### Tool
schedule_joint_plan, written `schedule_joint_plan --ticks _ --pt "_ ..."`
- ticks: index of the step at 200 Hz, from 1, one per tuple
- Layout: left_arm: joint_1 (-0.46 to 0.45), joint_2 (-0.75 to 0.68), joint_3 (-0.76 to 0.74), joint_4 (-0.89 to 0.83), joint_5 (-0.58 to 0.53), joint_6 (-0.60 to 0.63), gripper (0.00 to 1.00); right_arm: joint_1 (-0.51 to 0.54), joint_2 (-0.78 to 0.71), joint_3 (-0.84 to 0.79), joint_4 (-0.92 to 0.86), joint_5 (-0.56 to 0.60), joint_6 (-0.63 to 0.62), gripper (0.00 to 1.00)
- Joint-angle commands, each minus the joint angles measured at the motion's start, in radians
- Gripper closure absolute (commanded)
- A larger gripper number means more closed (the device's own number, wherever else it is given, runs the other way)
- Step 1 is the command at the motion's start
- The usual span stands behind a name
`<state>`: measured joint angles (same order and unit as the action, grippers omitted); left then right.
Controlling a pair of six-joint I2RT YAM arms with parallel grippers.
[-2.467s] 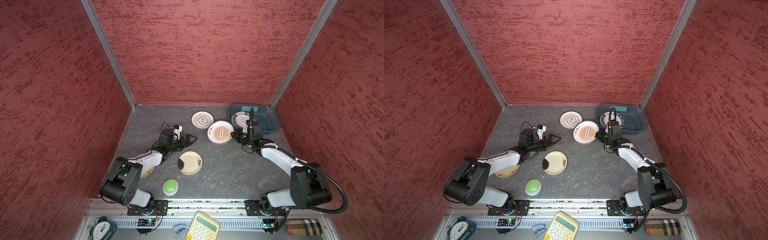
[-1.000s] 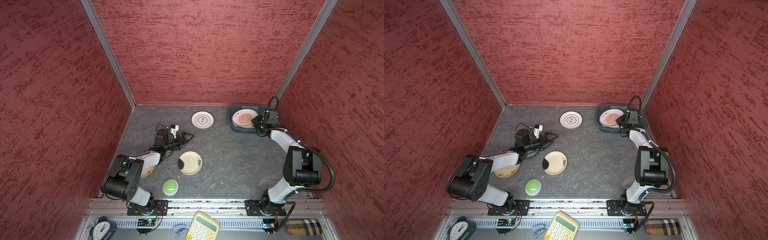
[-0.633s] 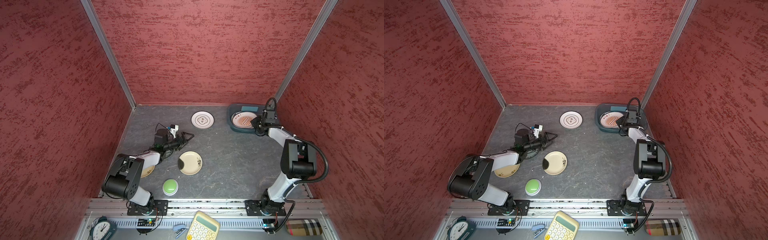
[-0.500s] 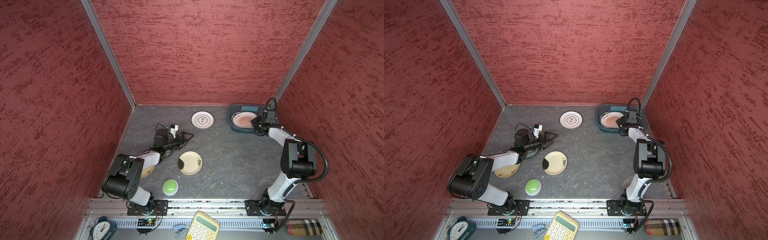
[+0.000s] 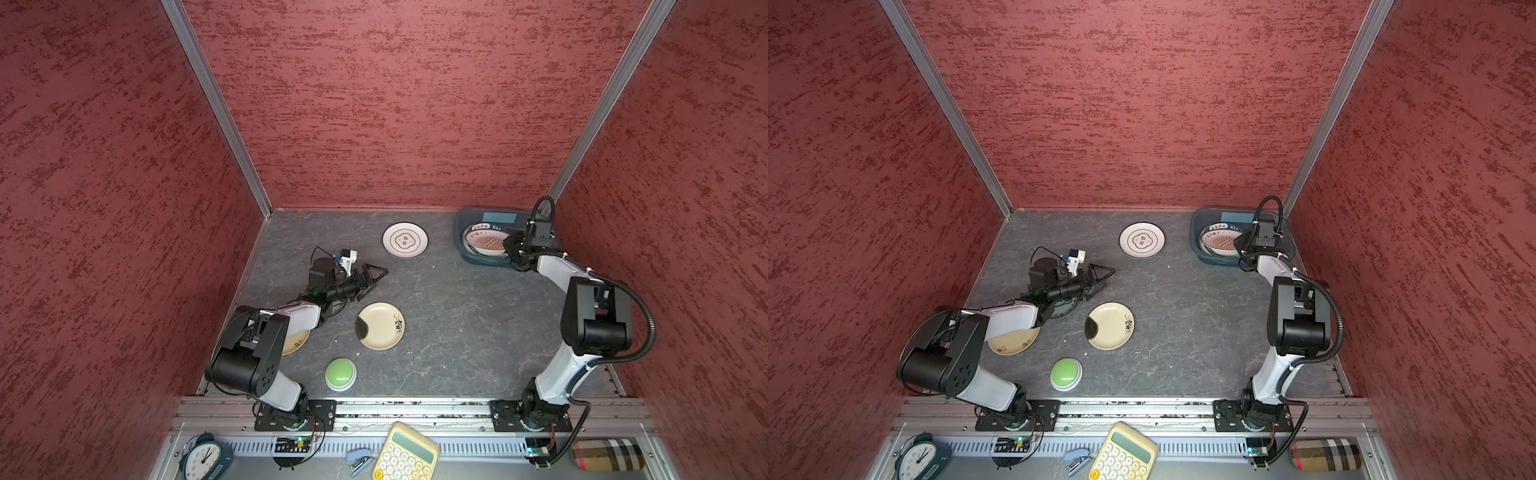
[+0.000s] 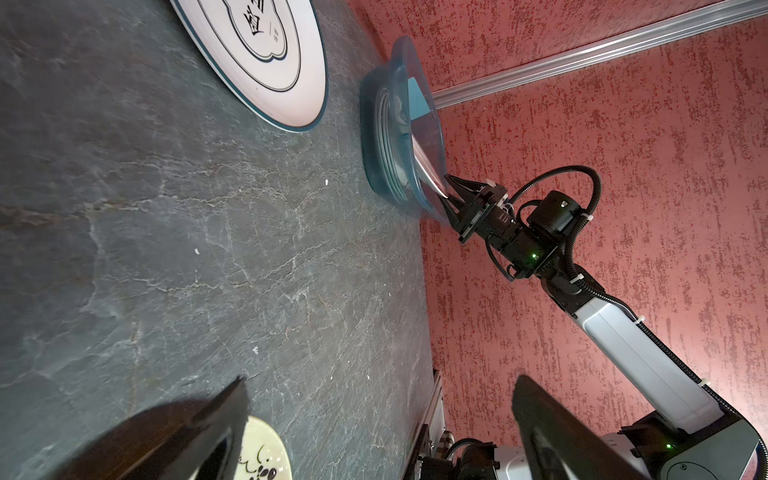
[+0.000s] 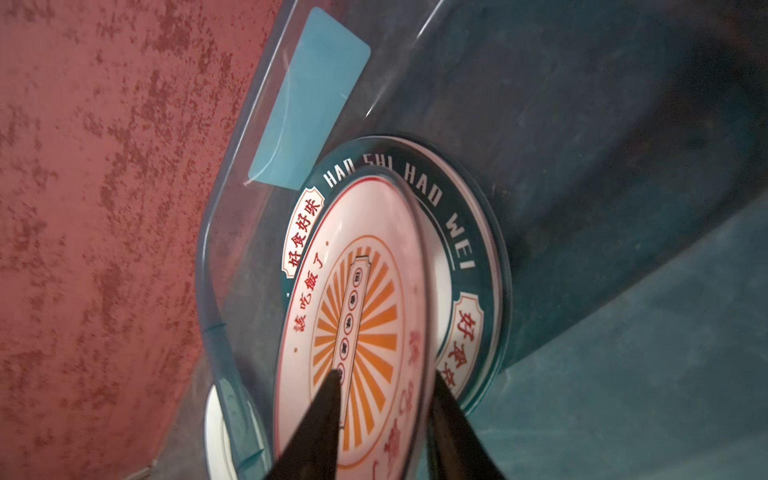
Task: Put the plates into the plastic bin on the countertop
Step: 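Lower the held sunburst plate into the blue bin with the right gripper, then open the right gripper to release the plate onto the stack, then withdraw the right gripper while the left gripper moves toward the white cloud-motif plate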
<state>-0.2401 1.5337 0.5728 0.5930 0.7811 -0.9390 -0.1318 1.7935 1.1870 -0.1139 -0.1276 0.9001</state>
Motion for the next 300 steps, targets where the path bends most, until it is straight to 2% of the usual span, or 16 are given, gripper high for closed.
schedule_joint_plan --ticks 1,21,48,76,104,133,161,209,269,300 --pt "0.007 0.009 -0.009 0.034 0.012 -0.009 0.01 -0.013 0.003 0.032 0.054 -0.030 0.006 0.51" --pt "0.007 0.011 -0.011 0.048 0.016 -0.017 0.01 -0.017 0.001 0.038 0.044 -0.031 0.008 0.40" --pt "0.007 0.013 -0.013 0.050 0.017 -0.019 0.01 -0.022 -0.003 0.039 0.034 -0.029 0.011 0.34" --pt "0.009 0.015 -0.015 0.056 0.016 -0.027 0.01 -0.027 -0.010 0.049 0.013 -0.036 0.009 0.24" --pt "0.009 0.019 -0.016 0.064 0.018 -0.032 0.01 -0.028 0.002 0.102 -0.073 -0.015 -0.027 0.13" --pt "0.009 0.022 -0.016 0.070 0.020 -0.038 0.01 -0.028 0.028 0.173 -0.181 0.021 -0.074 0.07" --pt "0.010 0.029 -0.017 0.077 0.024 -0.040 0.01 -0.027 0.062 0.226 -0.248 0.031 -0.105 0.05" --pt "0.012 0.030 -0.023 0.088 0.023 -0.042 0.01 -0.028 0.027 0.197 -0.200 -0.009 -0.120 0.05" --pt "0.020 0.033 -0.024 0.068 0.009 -0.029 0.01 -0.028 -0.162 0.040 -0.070 -0.090 -0.135 0.05" --pt "0.020 0.042 -0.026 0.080 0.006 -0.033 0.01 -0.027 -0.252 -0.011 -0.025 -0.225 -0.140 0.05"
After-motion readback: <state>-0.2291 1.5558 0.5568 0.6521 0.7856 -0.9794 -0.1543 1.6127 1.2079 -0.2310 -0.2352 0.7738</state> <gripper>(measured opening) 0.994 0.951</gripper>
